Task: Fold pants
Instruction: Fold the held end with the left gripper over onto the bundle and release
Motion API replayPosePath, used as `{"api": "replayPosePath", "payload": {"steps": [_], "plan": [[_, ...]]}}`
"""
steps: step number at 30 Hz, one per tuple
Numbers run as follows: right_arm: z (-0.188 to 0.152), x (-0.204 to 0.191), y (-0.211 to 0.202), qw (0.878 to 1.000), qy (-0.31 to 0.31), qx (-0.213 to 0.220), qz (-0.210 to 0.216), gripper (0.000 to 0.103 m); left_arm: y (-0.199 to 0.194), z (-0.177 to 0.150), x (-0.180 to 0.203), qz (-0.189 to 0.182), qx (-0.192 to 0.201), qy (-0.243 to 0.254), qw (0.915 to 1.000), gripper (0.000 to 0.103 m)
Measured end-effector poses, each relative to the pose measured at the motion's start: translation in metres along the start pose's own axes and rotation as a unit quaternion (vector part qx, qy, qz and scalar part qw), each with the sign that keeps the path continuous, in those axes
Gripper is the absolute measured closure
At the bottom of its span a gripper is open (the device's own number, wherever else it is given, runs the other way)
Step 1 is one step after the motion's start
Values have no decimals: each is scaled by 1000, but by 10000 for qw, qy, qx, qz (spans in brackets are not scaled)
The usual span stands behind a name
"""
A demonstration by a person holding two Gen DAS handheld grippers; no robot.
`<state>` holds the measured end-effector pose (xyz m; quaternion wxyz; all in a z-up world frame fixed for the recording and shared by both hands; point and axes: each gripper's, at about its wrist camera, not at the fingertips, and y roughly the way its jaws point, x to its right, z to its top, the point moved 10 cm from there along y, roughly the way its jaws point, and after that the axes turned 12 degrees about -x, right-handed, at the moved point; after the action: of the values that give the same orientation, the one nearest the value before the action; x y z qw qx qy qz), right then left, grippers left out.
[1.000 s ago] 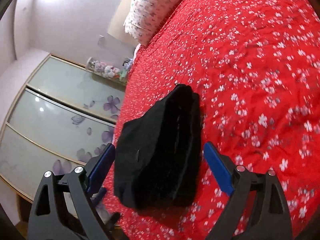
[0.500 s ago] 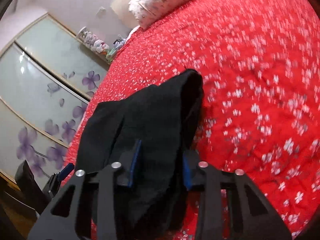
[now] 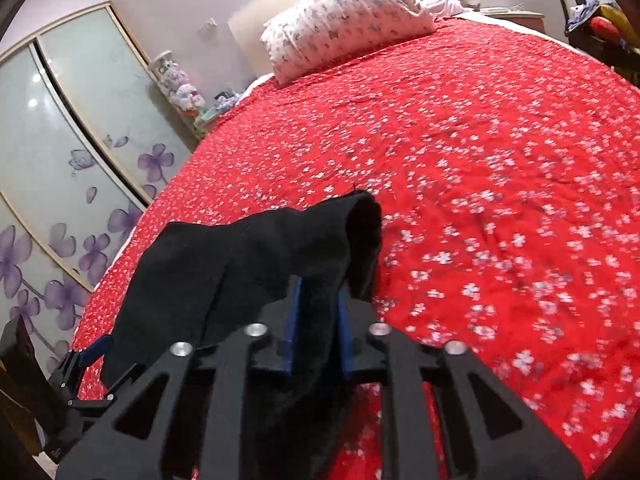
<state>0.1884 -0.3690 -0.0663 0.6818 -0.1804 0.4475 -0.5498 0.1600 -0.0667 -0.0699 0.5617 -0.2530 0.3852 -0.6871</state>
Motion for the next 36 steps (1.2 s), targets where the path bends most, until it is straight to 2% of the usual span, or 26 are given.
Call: {"api": "replayPosePath", "payload": {"steps": [2, 4, 5, 6, 8, 10, 11, 12, 15, 21, 23, 28, 32, 36], "plan": [[4, -9, -18, 9993, -205, 323, -54, 80, -11, 9, -6, 83, 183, -10, 9998, 5], [2, -29, -35, 9978, -427, 432, 271, 78, -20, 20, -10, 155, 381, 1, 9992, 4], [0, -38, -42, 9967, -507, 449, 437, 72, -22, 25, -11, 135, 425, -12, 9990, 2], [-2, -47, -48, 9955, -583, 485, 575, 67, -25, 31, -10, 15, 459, -47, 9989, 2], [-12, -72, -57, 9883, -736, 374, 1280, 40, -24, 45, -5, -582, 375, -210, 9974, 2], [-22, -91, -57, 9814, -842, 175, 1715, 38, -19, 55, -2, -1017, 239, -397, 9937, 2], [-27, -95, -54, 9813, -905, 87, 1695, 38, -16, 60, -2, -1119, 195, -469, 9924, 2], [-29, -96, -52, 9821, -947, 44, 1629, 38, -10, 68, -2, -1058, 134, -503, 9930, 2], [-39, -96, -36, 9857, -1249, -191, 1115, 38, 8, 79, 0, -593, -35, -343, 9976, 2], [-49, -86, -24, 9860, -1386, -402, 833, 38, 30, 86, 0, 263, -97, -28, 9996, 2], [-52, -85, -25, 9856, -1421, -457, 793, 38, 37, 84, -5, 346, -179, -45, 9992, 2], [-65, -76, -6, 9843, -1417, -911, 535, 38, 61, 75, -10, 367, -572, -191, 9975, 2], [-74, -70, 2, 9820, -1319, -1165, 681, 38, 75, 69, -16, 251, -809, -344, 9958, 2], [-79, -71, 4, 9801, -1389, -1176, 797, 38, 93, 62, -19, 44, -1053, -453, 9934, 2]]}}
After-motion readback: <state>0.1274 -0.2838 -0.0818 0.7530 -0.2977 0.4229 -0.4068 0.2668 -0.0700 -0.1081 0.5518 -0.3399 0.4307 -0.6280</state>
